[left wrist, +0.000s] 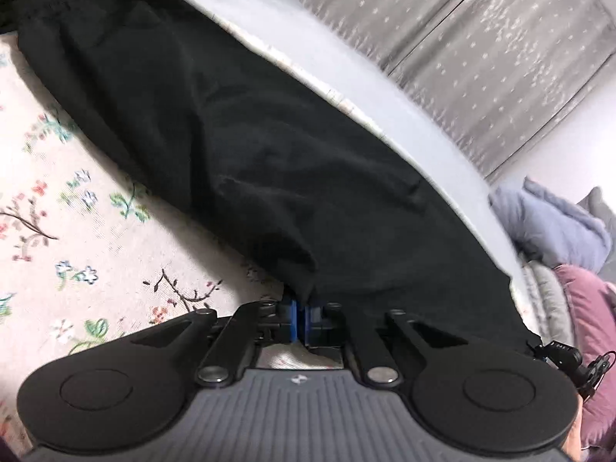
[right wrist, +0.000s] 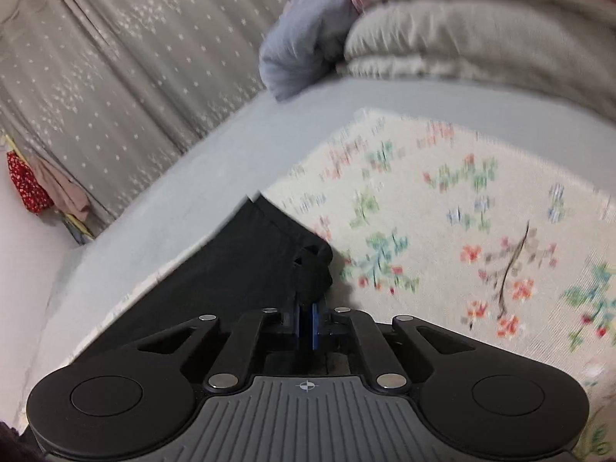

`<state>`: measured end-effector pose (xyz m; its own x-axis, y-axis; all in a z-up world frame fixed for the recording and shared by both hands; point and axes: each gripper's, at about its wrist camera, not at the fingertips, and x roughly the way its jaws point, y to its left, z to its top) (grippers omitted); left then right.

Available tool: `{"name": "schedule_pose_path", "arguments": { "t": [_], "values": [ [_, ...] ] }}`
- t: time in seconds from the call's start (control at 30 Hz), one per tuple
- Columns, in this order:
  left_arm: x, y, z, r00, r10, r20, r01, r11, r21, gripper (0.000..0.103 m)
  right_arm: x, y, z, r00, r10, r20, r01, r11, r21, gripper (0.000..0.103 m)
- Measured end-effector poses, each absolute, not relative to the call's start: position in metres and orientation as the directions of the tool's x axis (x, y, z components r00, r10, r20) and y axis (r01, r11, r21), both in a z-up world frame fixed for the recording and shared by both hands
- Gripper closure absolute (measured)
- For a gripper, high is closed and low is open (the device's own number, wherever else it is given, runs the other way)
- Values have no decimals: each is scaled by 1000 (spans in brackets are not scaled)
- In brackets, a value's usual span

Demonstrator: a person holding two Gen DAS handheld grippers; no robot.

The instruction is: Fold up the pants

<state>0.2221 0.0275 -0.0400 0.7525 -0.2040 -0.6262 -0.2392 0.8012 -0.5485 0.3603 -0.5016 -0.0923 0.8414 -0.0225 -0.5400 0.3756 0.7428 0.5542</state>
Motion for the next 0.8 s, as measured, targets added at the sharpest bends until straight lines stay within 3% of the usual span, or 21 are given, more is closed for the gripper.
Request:
{"name": "schedule_pose_path", "arguments": {
  "t": [0.13, 0.33, 0.47, 0.6, 0.8],
  "values": [
    [204, 32, -20, 771, -235, -591, -185, 806, -562, 82, 348, -493, -59, 856, -91, -508, 366, 800, 475, 100],
    [172, 23, -20, 702, -311, -640, -164, 805, -571, 82, 295, -486, -13, 856, -215, -470, 382, 876, 294, 100],
    [143, 10, -30, 634, -364, -682, -145, 811, -567, 82, 250, -501, -5, 813, -280, -511, 434, 876, 210, 101],
    [121, -4, -37, 579, -424, -697, -126, 798, -590, 82, 211, -530, -14, 755, -326, -569, 522, 824, 221, 100],
    [113, 3, -50, 505, -462, -729, -138, 790, -597, 74, 216, -544, -61, 626, -353, -695, 603, 784, 146, 98]
  ]
}}
